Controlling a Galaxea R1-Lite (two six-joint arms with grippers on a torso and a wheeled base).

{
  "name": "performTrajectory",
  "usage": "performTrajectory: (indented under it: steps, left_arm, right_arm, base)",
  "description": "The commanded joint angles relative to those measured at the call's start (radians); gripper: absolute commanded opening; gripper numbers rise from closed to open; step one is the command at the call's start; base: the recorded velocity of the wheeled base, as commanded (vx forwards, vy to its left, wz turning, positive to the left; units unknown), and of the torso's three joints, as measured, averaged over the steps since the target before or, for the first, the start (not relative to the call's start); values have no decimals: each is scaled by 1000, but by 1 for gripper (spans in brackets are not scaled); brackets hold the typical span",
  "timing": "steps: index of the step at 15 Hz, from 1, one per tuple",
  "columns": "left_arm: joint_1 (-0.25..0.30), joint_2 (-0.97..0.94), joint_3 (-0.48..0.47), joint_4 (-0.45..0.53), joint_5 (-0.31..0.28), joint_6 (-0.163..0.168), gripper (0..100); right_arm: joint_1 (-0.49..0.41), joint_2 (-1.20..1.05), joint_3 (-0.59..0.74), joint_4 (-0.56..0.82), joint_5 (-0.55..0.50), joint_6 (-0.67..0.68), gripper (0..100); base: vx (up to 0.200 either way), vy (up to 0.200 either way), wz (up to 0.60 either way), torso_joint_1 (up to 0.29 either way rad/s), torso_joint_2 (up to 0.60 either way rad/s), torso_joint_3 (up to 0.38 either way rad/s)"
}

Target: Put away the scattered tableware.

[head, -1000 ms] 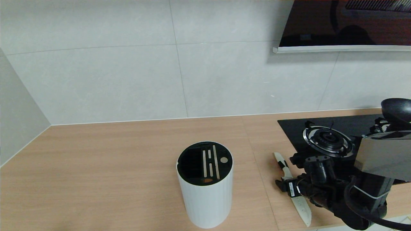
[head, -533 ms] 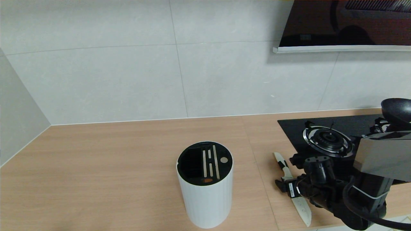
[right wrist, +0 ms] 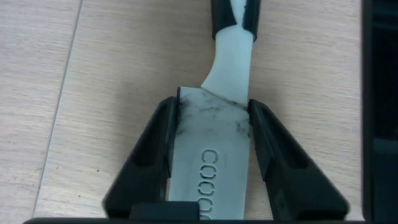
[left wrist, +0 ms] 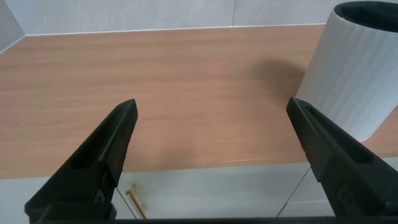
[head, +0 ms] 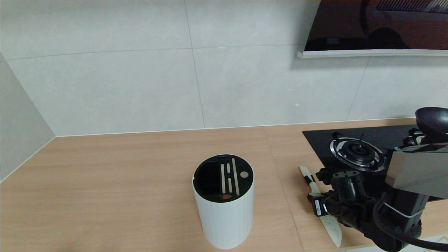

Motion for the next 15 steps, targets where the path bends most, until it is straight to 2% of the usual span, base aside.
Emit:
performTrajectory:
  steps: [1,5,15]
  left_arm:
    - [0,2,0,0,1,0,100]
    - [0,2,0,0,1,0,100]
    - [0,0,0,-2,1,3,100]
  right_arm:
    - [1,-3,1,2,-1,0,0]
    - [2,-24,16,4,-24,-5,0]
    - [2,-274,71,8,-22,-46,0]
  base:
    - [0,0,0,0,0,0]
    - [0,0,0,0,0,0]
    - [0,0,0,0,0,0]
